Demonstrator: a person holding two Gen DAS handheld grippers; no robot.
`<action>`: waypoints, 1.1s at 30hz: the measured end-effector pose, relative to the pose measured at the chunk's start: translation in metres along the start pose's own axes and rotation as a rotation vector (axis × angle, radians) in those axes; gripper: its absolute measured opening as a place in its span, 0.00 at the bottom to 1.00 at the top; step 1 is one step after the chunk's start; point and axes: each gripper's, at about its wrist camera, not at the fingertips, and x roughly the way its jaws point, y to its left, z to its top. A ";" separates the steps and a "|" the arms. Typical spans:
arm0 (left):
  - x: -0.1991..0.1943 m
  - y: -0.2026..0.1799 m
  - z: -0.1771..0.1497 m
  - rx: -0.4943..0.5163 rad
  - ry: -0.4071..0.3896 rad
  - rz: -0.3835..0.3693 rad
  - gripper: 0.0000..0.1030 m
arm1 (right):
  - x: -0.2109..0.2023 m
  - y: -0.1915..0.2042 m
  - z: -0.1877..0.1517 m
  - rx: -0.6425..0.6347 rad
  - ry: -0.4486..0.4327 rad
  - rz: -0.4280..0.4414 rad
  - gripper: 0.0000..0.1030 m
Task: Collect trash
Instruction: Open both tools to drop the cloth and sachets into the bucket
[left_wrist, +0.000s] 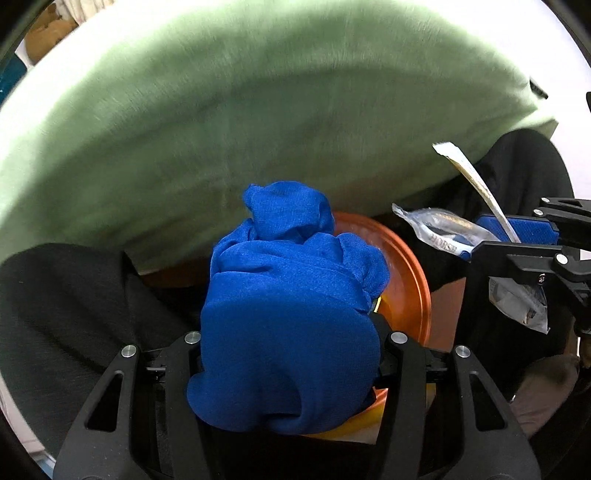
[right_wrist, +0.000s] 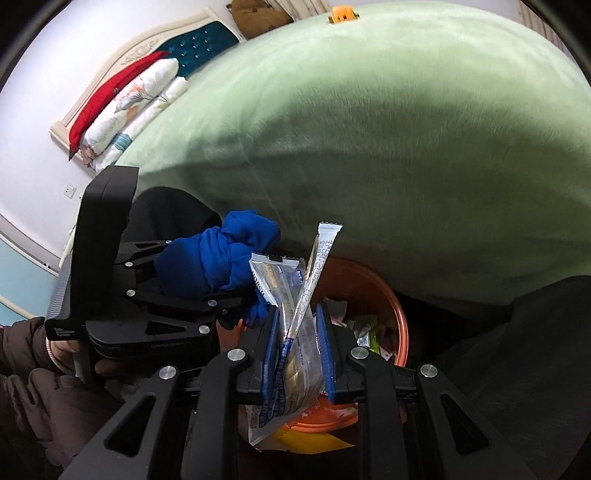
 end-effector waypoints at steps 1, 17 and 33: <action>0.006 0.001 0.003 -0.005 0.023 0.002 0.58 | 0.004 -0.001 0.001 0.002 0.013 -0.003 0.39; 0.011 0.003 0.000 -0.027 0.038 0.051 0.74 | -0.014 -0.016 0.001 0.016 -0.038 -0.051 0.58; -0.103 0.069 0.070 -0.150 -0.467 0.139 0.84 | -0.078 0.002 0.160 -0.158 -0.427 -0.090 0.79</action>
